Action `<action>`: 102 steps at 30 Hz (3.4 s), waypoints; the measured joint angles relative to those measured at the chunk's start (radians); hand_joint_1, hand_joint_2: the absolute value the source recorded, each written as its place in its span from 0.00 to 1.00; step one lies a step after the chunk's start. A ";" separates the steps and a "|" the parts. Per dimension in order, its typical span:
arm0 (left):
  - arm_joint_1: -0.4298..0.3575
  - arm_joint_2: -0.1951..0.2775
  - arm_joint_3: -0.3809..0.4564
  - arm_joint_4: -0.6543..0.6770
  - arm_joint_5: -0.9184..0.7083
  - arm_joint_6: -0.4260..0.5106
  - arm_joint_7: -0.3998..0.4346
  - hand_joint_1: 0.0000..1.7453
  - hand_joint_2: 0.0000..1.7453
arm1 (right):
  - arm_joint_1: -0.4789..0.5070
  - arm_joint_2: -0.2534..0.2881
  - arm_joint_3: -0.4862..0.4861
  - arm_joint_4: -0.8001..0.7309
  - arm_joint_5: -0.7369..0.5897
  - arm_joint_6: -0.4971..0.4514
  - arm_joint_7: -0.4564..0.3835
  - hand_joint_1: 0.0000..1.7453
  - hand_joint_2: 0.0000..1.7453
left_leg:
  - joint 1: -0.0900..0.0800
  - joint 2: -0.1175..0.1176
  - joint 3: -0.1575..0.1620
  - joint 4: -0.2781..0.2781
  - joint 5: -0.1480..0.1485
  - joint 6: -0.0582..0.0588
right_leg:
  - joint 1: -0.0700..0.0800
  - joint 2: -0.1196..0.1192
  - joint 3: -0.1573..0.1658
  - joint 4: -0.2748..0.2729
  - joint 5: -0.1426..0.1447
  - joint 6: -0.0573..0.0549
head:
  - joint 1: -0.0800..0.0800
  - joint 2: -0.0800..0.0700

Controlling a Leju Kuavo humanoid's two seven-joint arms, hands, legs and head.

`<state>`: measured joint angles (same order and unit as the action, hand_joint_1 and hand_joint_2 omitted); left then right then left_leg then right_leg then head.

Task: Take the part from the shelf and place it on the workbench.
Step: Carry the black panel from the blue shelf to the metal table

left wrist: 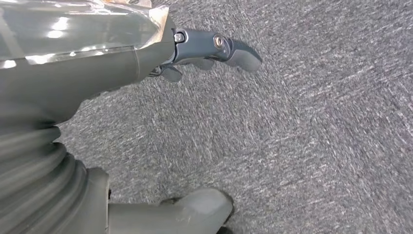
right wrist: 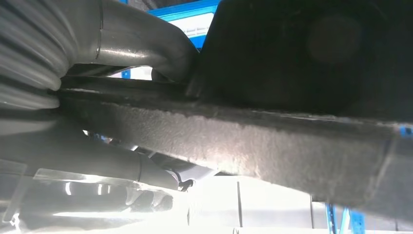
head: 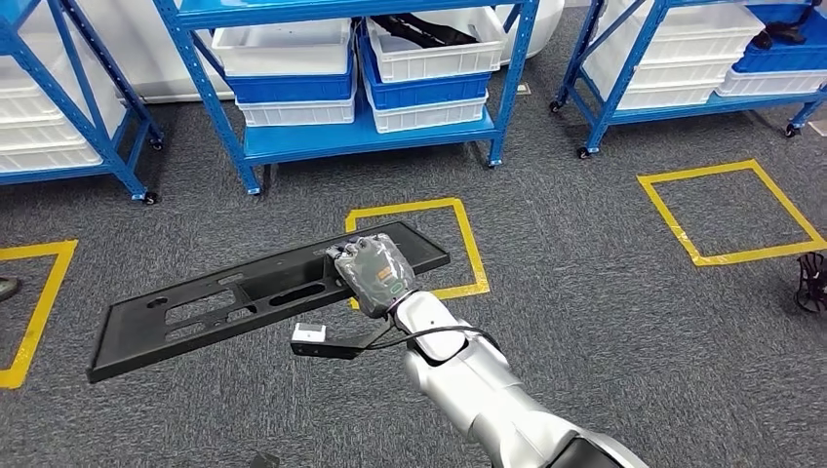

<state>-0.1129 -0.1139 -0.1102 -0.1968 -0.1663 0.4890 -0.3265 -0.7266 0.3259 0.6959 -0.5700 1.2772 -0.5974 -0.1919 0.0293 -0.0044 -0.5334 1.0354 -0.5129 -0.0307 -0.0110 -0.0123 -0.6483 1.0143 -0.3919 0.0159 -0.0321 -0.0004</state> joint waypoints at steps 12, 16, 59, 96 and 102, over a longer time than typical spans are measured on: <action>0.002 -0.001 0.008 0.000 -0.002 0.001 -0.011 0.00 1.00 | 0.004 -0.005 -0.019 0.003 -0.030 0.002 0.000 1.00 1.00 | -0.010 0.013 -0.125 -0.022 0.116 0.064 | -0.002 0.008 0.019 0.193 -0.104 0.034 | 0.012 0.000; 0.001 -0.001 0.008 0.000 -0.006 0.001 -0.012 0.00 1.00 | -0.002 -0.002 -0.030 0.003 -0.038 0.002 0.004 1.00 1.00 | -0.013 0.015 -0.140 -0.024 0.145 0.039 | 0.010 0.012 0.154 -0.024 -0.138 0.008 | 0.010 0.000; 0.014 -0.004 0.019 0.001 -0.020 0.011 -0.010 0.00 1.00 | -0.012 -0.017 -0.074 0.015 -0.033 0.002 0.036 1.00 1.00 | 0.007 -0.057 -0.066 0.055 0.021 0.047 | 0.011 0.112 0.049 -0.003 -0.041 -0.028 | 0.004 0.000; 0.015 -0.007 0.026 0.003 -0.052 -0.002 -0.014 0.00 1.00 | -0.056 -0.214 -0.356 0.015 -0.051 -0.093 0.081 1.00 1.00 | 0.002 -0.024 -0.024 -0.039 0.051 0.070 | 0.003 0.105 -0.011 0.022 -0.024 0.008 | 0.006 0.000; 0.015 -0.011 0.027 0.003 -0.053 -0.001 -0.012 0.00 1.00 | -0.048 -0.237 -0.399 -0.008 -0.016 -0.094 0.081 1.00 1.00 | -0.003 0.057 -0.020 -0.046 0.052 0.071 | -0.014 0.018 -0.107 0.230 -0.093 0.027 | 0.018 0.000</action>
<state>-0.0983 -0.1247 -0.0835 -0.1938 -0.2193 0.4879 -0.3387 -0.7748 0.0887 0.2971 -0.5784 1.2614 -0.6912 -0.1110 0.0264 0.0525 -0.5530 0.9896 -0.4611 0.0401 -0.0248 0.0052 -0.7548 1.2442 -0.4853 0.0432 -0.0141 -0.0004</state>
